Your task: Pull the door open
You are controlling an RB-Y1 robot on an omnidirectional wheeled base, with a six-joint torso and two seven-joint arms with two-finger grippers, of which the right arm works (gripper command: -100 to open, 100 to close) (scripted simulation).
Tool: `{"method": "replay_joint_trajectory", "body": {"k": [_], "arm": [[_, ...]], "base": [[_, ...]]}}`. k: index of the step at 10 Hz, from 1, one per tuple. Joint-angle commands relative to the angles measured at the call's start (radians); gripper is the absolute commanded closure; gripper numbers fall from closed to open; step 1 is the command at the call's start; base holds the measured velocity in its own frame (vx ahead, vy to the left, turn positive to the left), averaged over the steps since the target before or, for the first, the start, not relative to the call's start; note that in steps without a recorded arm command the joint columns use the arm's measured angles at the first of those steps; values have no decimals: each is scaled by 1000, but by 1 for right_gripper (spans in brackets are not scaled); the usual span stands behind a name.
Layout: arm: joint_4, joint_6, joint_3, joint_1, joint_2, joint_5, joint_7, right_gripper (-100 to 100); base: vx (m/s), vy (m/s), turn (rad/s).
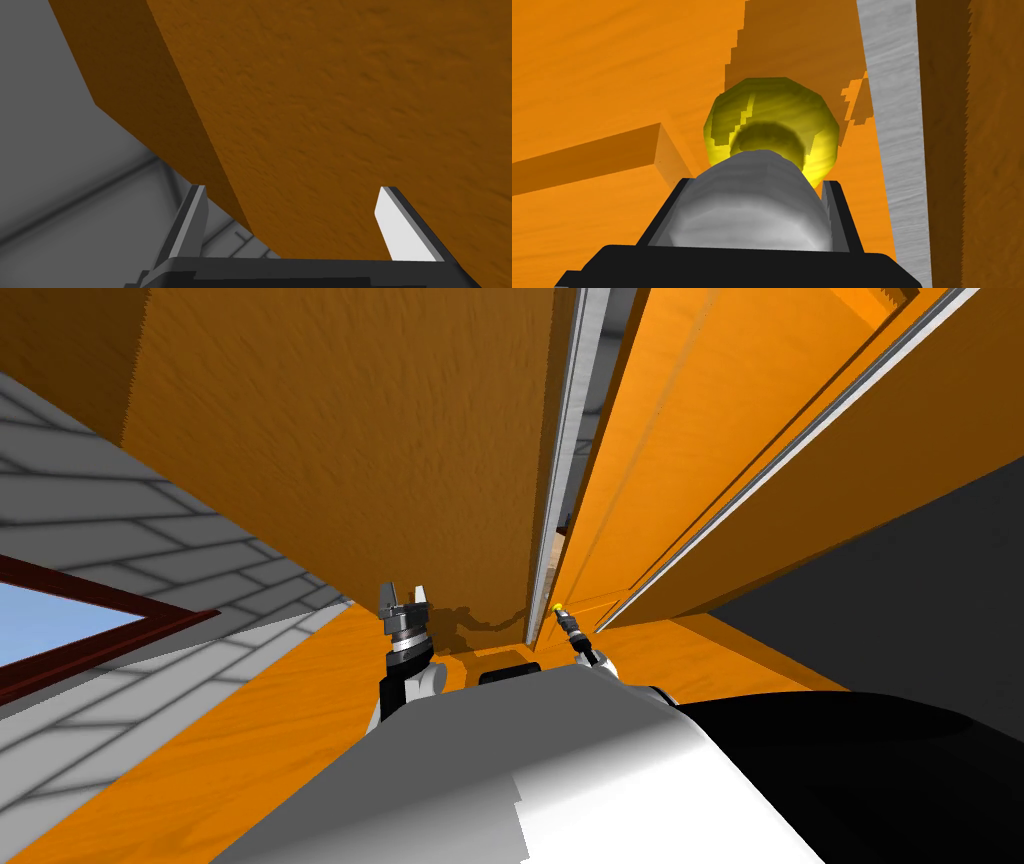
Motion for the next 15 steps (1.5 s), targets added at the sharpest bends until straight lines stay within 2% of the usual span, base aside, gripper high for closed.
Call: {"method": "replay_joint_trajectory", "body": {"k": [1,2,7,8,12,13,14,15], "arm": [[2,0,13,0,4,-19,-50,100],[2,0,13,0,4,-19,-56,100],[-3,8,37,-3,3,-72,-187,100],[-3,8,37,-3,3,-72,-194,100],[-8,15,58,-4,3,-118,-308,100],[-8,15,58,-4,3,-118,-311,100],[-9,18,65,-5,3,-133,-349,100],[-9,18,65,-5,3,-133,-351,100]], "base": [[-59,-31,79],[-36,-23,28],[-43,-30,67],[-39,-25,44],[-43,-28,65],[-29,-25,31],[-37,-26,61],[-29,-14,44]]}}
